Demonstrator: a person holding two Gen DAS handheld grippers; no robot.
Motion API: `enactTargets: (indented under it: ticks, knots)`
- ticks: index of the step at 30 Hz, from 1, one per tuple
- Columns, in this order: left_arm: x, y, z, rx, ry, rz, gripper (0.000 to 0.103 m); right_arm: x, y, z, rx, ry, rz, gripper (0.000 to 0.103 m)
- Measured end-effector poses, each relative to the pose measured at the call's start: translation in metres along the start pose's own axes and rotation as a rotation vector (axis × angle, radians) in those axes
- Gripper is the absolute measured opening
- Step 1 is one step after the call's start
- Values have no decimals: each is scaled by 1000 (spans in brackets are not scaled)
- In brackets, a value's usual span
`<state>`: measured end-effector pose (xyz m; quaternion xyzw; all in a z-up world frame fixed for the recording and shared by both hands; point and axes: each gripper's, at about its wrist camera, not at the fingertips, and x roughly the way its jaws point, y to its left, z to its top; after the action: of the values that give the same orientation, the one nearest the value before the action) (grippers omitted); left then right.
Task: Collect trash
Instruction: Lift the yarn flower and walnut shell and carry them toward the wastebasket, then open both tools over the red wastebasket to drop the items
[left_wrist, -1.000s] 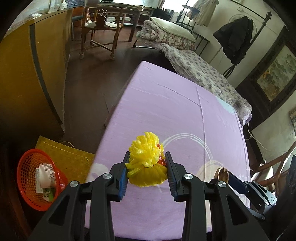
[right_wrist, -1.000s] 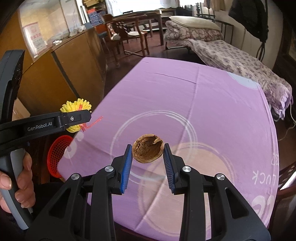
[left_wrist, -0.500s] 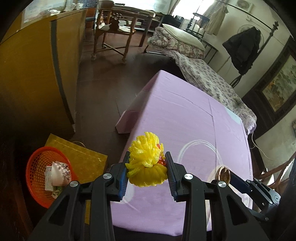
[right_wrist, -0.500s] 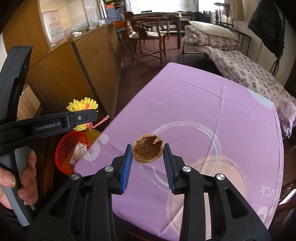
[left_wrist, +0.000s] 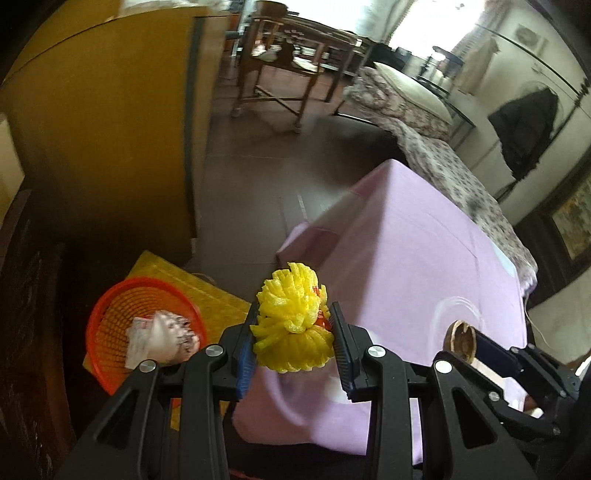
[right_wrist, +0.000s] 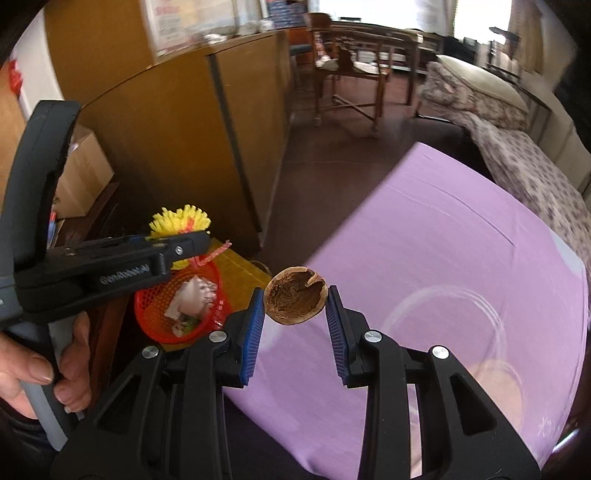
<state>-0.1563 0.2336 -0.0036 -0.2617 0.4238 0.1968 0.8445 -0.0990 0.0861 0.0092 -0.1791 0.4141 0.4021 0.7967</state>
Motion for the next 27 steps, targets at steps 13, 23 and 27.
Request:
enactTargets:
  ticks: [13,23,27]
  knots:
    - [6,107,-11,-164,22,123,37,42,103,33,-170,121,160,34]
    - [24,182,-38,-288,93,228,37,97,167,40,-251,274,207,34]
    - [37,208,-45,-331,124,256,37,115,178,44,-236,315,218,34]
